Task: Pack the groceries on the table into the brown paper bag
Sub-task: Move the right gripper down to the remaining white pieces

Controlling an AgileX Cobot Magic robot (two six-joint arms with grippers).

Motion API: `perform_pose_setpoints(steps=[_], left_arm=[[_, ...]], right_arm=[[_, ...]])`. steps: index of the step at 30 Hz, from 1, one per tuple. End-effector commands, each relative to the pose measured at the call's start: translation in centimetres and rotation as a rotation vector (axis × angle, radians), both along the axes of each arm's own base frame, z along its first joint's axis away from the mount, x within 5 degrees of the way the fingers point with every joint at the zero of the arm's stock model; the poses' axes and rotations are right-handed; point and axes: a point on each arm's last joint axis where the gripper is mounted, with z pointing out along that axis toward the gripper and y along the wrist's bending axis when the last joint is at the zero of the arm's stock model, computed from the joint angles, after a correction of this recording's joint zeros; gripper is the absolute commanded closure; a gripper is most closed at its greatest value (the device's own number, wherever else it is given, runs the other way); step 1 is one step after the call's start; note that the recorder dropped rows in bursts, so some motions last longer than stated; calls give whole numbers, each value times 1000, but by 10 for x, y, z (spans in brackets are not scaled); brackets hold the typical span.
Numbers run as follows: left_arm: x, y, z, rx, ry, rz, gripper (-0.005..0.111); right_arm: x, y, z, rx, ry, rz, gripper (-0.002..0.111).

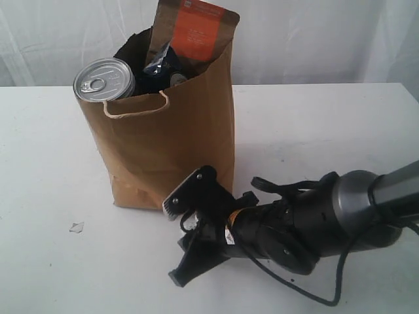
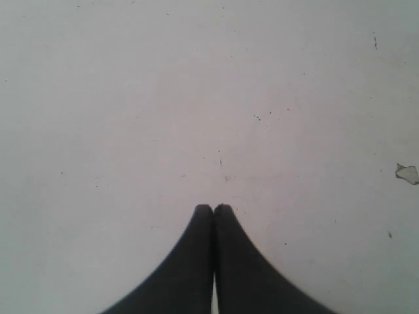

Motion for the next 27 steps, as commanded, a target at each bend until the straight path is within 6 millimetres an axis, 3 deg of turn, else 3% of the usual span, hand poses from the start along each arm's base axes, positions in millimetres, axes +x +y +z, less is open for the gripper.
perform_pose_setpoints(steps=[1, 11, 21, 27], left_arm=[[-2, 1, -6, -8, 46, 16, 107], [-2, 1, -6, -8, 46, 16, 107], [-2, 1, -6, -8, 46, 16, 107], [-2, 1, -6, -8, 46, 16, 107]], right_arm=[[13, 5, 9, 84, -5, -94, 65], [16, 8, -5, 58, 18, -95, 66], [12, 4, -7, 5, 67, -96, 103], [11, 3, 22, 59, 20, -94, 108]])
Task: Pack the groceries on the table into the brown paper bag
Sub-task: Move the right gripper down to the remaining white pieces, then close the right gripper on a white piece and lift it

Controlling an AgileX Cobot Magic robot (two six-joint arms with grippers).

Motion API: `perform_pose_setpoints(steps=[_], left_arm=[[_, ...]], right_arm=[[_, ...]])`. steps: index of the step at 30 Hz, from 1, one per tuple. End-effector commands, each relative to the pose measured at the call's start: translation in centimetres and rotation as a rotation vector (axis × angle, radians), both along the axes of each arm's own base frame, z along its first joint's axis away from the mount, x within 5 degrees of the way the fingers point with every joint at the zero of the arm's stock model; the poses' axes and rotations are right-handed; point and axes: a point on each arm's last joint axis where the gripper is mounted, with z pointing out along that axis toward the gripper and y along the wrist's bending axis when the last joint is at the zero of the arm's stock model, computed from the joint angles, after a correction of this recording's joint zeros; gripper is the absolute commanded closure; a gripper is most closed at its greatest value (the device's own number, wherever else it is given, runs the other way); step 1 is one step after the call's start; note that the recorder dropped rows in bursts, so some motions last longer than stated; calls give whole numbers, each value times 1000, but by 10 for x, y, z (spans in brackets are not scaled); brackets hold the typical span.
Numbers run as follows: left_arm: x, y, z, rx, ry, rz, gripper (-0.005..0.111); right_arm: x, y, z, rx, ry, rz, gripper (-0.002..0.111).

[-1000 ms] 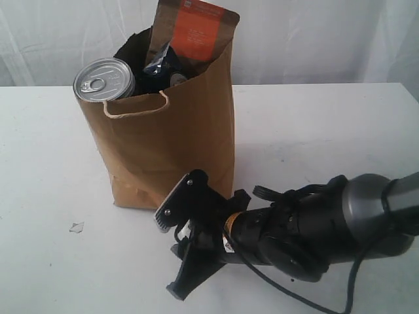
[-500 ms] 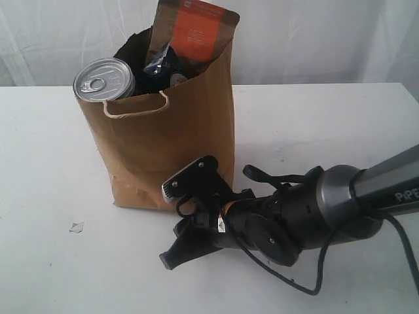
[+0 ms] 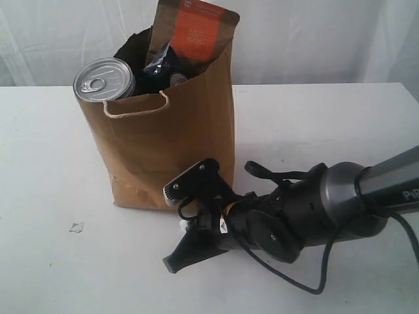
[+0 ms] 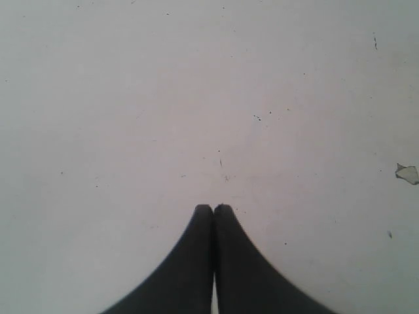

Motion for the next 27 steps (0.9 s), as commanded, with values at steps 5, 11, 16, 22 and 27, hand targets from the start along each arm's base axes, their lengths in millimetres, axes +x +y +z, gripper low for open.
perform_pose_setpoints(steps=[5, 11, 16, 22, 27], left_arm=[[-2, 1, -6, -8, 46, 16, 107], [-2, 1, -6, -8, 46, 16, 107], [-2, 1, -6, -8, 46, 16, 107], [-2, 1, -6, -8, 46, 16, 107], [-2, 1, -6, -8, 46, 16, 107]], right_arm=[[-4, -7, 40, 29, -34, 1, 108], [-24, -27, 55, -121, 127, 1, 108], [-49, -45, 90, -132, 255, -29, 108], [-89, -70, 174, 5, 319, -3, 108], [-102, -84, 256, 333, 32, 8, 108]])
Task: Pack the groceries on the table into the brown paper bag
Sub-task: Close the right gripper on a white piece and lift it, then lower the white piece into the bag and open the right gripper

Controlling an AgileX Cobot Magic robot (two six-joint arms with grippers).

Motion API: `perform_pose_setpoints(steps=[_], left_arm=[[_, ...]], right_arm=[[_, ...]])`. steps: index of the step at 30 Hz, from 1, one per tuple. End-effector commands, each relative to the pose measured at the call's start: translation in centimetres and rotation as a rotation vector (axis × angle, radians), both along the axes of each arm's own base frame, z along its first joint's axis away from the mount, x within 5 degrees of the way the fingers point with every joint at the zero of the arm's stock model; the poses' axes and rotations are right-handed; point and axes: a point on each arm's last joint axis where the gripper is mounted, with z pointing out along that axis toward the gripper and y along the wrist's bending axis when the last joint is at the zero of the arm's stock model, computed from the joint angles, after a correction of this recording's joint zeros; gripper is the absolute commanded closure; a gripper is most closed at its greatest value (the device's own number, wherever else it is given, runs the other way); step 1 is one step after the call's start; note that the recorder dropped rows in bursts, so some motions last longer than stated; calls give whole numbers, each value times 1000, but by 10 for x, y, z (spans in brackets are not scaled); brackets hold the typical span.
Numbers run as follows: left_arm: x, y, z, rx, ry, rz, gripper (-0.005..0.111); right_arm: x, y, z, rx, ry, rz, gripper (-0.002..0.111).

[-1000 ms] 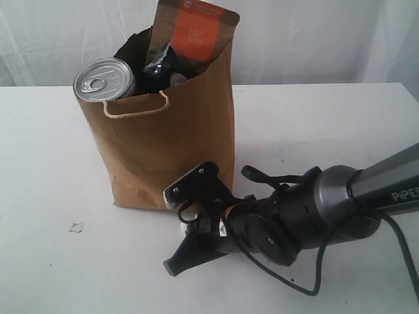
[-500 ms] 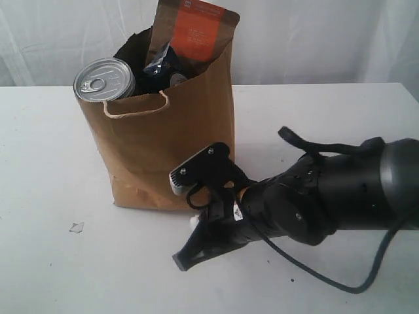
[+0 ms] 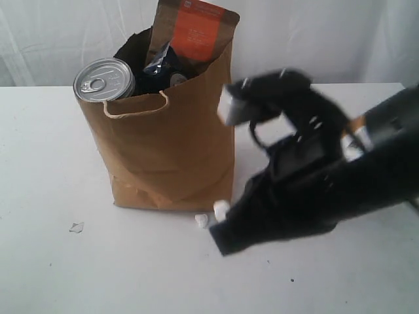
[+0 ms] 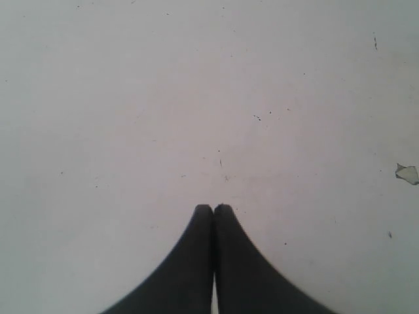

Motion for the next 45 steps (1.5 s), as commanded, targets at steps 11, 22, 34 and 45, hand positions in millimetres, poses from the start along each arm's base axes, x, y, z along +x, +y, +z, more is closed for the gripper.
perform_pose_setpoints(steps=[11, 22, 34, 45], left_arm=[[-2, 1, -6, -8, 46, 16, 107], [-2, 1, -6, -8, 46, 16, 107], [-2, 1, -6, -8, 46, 16, 107], [-2, 1, -6, -8, 46, 16, 107]], right_arm=[[70, 49, 75, 399, -694, -69, 108], [115, 82, 26, 127, -942, 93, 108], [158, 45, 16, 125, -879, -133, 108], [162, 43, 13, 102, -895, -133, 88]])
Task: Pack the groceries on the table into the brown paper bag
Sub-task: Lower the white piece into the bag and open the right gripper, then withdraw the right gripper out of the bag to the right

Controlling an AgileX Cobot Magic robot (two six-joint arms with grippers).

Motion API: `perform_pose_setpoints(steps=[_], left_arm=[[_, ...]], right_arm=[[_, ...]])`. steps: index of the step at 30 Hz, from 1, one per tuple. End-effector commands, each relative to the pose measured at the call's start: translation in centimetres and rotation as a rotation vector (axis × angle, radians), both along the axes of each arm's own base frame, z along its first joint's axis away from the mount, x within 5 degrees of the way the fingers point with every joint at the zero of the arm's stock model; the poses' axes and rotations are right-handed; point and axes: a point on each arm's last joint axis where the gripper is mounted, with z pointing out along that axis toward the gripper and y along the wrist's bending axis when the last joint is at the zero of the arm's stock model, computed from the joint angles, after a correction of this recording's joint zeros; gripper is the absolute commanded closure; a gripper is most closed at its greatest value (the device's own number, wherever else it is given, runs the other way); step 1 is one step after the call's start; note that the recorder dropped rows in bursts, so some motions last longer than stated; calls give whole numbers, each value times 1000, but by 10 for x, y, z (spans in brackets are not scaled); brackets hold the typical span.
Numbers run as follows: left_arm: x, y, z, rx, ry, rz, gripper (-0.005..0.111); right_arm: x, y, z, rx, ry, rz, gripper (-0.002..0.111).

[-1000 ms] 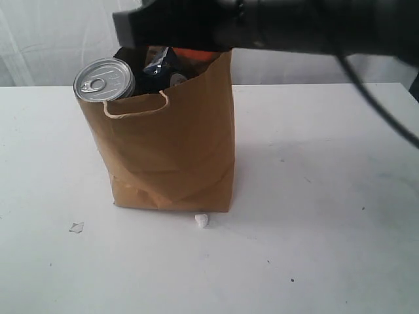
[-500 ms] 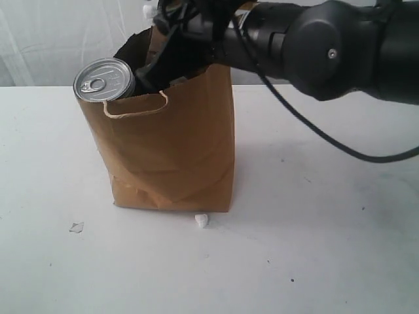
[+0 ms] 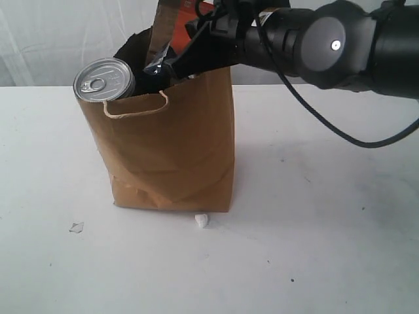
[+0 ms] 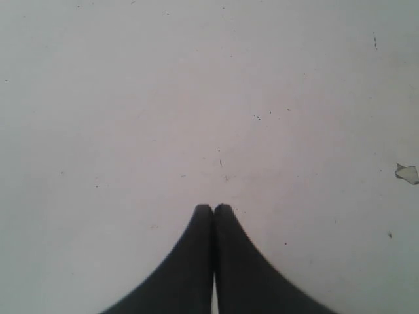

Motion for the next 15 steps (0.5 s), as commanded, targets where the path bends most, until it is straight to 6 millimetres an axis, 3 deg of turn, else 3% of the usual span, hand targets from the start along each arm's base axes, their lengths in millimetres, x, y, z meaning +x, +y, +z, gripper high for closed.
perform_pose_setpoints(steps=[1, 5, 8, 12, 15], left_arm=[[-2, 1, -6, -8, 46, 16, 107], [-2, 1, -6, -8, 46, 16, 107], [-2, 1, -6, -8, 46, 16, 107], [-2, 1, -6, -8, 46, 16, 107], [-2, 1, -6, -8, 46, 16, 107]], right_arm=[[2, -3, 4, 7, -17, -11, 86], [-8, -7, 14, 3, 3, 13, 86], [-29, -14, 25, -46, 96, 87, 86], [-62, -34, 25, -293, 256, 202, 94], [-74, -54, 17, -485, 396, 163, 105]])
